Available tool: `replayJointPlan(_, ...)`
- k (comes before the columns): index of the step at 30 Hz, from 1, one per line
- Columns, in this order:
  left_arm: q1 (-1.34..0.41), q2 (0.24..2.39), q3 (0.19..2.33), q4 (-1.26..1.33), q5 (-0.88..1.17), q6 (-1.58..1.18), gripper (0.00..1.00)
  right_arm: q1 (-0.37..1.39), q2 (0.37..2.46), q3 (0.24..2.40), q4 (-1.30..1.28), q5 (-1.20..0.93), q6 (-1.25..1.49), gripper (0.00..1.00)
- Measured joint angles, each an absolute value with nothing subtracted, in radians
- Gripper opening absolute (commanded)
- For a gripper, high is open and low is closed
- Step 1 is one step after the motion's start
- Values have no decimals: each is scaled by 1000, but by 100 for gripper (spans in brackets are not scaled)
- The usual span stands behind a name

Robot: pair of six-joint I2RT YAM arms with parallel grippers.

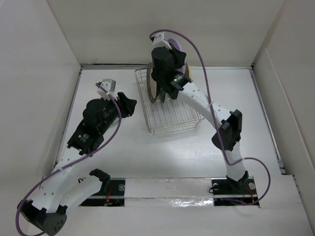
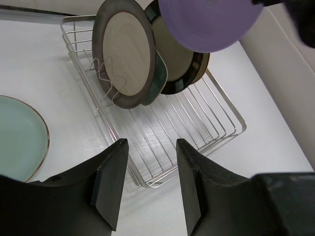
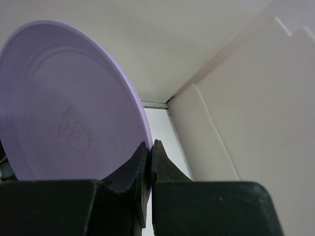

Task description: Load the plates into the dish rack

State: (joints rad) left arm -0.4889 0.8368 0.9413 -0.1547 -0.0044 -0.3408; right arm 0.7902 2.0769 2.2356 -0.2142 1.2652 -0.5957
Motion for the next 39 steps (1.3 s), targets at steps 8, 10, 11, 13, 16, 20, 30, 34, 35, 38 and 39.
replayJointPlan(8, -525, 766, 895, -150, -9, -332, 41, 846, 2258, 2164, 336, 1351, -1103, 0)
replayJointPlan(10, -544, 771, 891, -147, -9, -327, 41, 849, 2295, 2164, 385, 1360, -1154, 0)
replayJointPlan(11, -551, 773, 887, -147, -9, -324, 41, 849, 2308, 2164, 403, 1367, -1172, 0)
replayJointPlan(13, -557, 773, 876, -147, -10, -321, 41, 847, 2324, 2160, 432, 1377, -1195, 0)
replayJointPlan(16, -557, 773, 864, -147, -12, -318, 41, 843, 2328, 2157, 450, 1382, -1194, 0)
replayJointPlan(20, -557, 777, 859, -147, -12, -317, 42, 831, 2328, 2166, 353, 1377, -1055, 0)
replayJointPlan(30, -557, 783, 859, -147, -13, -315, 42, 785, 2328, 2167, -16, 1293, -629, 0)
replayJointPlan(34, -557, 785, 859, -146, -14, -315, 41, 784, 2328, 2156, -86, 1264, -530, 0)
replayJointPlan(35, -557, 788, 859, -146, -14, -315, 41, 783, 2328, 2154, -105, 1257, -508, 3)
replayJointPlan(38, -557, 797, 859, -146, -17, -315, 41, 780, 2328, 2149, -151, 1243, -442, 27)
replayJointPlan(39, -557, 799, 859, -146, -17, -315, 41, 779, 2328, 2149, -163, 1236, -416, 34)
